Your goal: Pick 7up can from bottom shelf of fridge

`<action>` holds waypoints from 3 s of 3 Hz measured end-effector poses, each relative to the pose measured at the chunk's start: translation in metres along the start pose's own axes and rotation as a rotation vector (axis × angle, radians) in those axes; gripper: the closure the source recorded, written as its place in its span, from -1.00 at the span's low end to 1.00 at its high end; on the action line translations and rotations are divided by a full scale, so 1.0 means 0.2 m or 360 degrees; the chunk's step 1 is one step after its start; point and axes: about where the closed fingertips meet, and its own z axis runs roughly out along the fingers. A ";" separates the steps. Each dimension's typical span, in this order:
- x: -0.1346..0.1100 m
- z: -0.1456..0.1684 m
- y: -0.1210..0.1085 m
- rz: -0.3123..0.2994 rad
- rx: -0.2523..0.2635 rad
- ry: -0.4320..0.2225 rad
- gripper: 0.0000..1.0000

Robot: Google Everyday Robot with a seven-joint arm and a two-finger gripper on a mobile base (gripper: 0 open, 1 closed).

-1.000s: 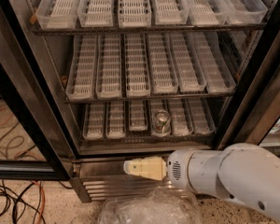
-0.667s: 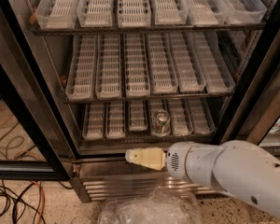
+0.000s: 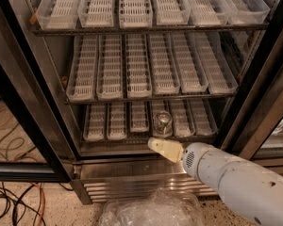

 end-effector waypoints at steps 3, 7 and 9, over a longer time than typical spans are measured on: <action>-0.11 0.26 0.00 0.0080 0.0105 -0.0317 -1.00; 0.26 0.74 0.22 -0.0029 0.0271 -0.0278 -1.00; 0.31 0.90 0.13 0.0049 0.0500 -0.0479 -1.00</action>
Offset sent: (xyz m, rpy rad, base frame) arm 0.0681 0.0118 -0.0209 -0.0497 -0.2513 -0.2836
